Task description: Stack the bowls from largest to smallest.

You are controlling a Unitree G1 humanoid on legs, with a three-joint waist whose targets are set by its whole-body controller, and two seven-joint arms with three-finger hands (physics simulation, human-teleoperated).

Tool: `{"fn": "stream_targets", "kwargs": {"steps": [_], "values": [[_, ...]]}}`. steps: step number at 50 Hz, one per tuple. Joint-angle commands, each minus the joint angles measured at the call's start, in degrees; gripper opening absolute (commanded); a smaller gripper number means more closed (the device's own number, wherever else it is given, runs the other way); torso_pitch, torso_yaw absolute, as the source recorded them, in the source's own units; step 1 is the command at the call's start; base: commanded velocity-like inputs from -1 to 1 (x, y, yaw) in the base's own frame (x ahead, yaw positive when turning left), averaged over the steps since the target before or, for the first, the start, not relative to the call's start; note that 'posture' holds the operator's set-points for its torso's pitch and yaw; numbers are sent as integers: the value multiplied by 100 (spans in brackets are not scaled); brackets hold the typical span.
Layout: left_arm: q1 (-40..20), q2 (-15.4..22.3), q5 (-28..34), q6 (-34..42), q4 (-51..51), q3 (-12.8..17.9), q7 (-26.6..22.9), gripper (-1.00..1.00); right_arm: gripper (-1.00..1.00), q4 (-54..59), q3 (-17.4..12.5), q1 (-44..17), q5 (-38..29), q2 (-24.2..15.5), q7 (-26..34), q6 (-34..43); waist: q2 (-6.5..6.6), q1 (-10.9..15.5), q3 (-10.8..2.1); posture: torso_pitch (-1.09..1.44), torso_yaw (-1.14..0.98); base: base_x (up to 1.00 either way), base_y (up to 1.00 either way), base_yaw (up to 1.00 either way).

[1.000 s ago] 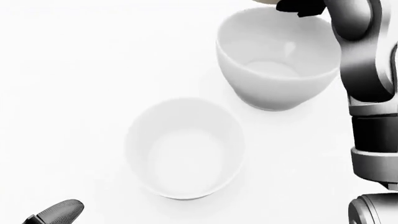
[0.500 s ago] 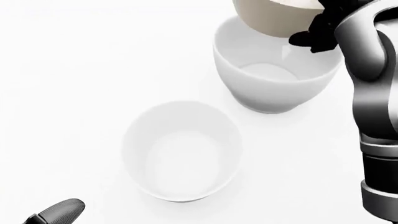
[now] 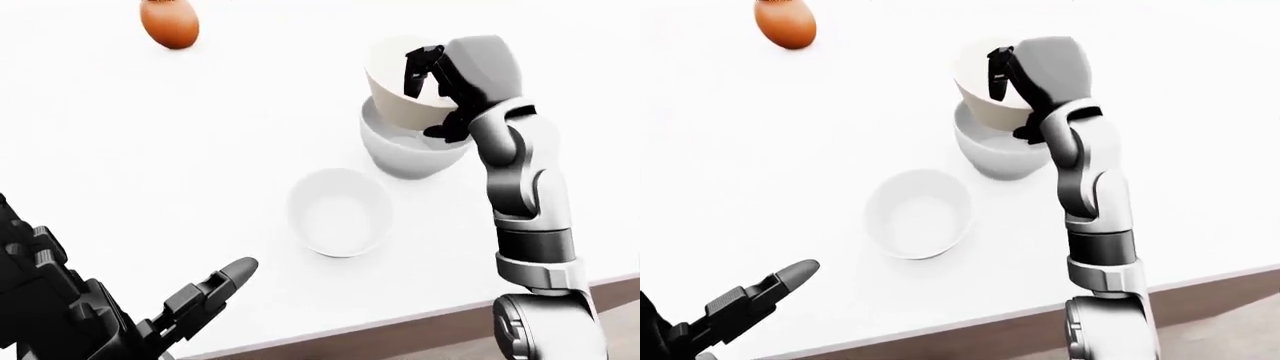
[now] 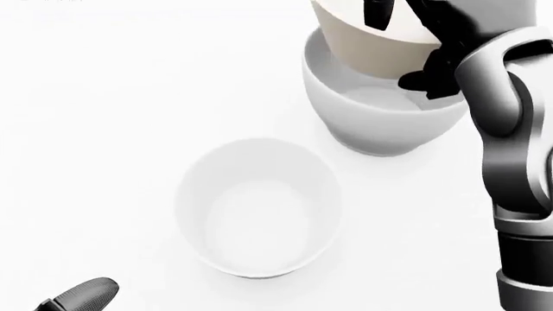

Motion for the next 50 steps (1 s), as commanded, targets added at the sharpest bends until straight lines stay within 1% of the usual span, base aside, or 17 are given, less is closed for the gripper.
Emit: {"fn": "stream_targets", "kwargs": {"steps": [1, 32, 35, 36, 38, 40, 48, 50], "values": [[-33, 2, -6, -71, -191, -6, 31, 100, -100, -221, -94, -178, 31, -74, -179, -28, -14, 1, -123, 0, 0, 0, 0, 0], [-31, 9, 14, -58, -179, -29, 34, 100, -99, -137, -101, -30, 14, -38, -323, -28, -6, -18, -146, 0, 0, 0, 0, 0], [-32, 10, 19, -63, -167, -37, 41, 100, -95, -192, -107, 4, 17, -27, -301, 13, -7, -16, -145, 0, 0, 0, 0, 0], [-25, 10, 21, -66, -173, -35, 45, 100, -55, -166, -108, 15, 16, -34, -334, 4, -7, -16, -146, 0, 0, 0, 0, 0], [-23, 12, 24, -70, -170, -37, 48, 100, -65, -172, -106, 36, 27, -33, -330, 5, -7, -15, -145, 0, 0, 0, 0, 0], [-35, 13, 22, -62, -163, -34, 45, 100, -63, -209, -105, 20, 24, -34, -291, 30, -8, -15, -144, 0, 0, 0, 0, 0], [-37, 15, 14, -58, -168, -32, 33, 100, -75, -263, -135, 40, 50, -65, -265, 50, -7, -19, -144, 0, 0, 0, 0, 0], [-40, 15, 12, -55, -170, -31, 30, 100, -72, -304, -151, 20, 73, -90, -230, 64, -9, -18, -144, 0, 0, 0, 0, 0]]}}
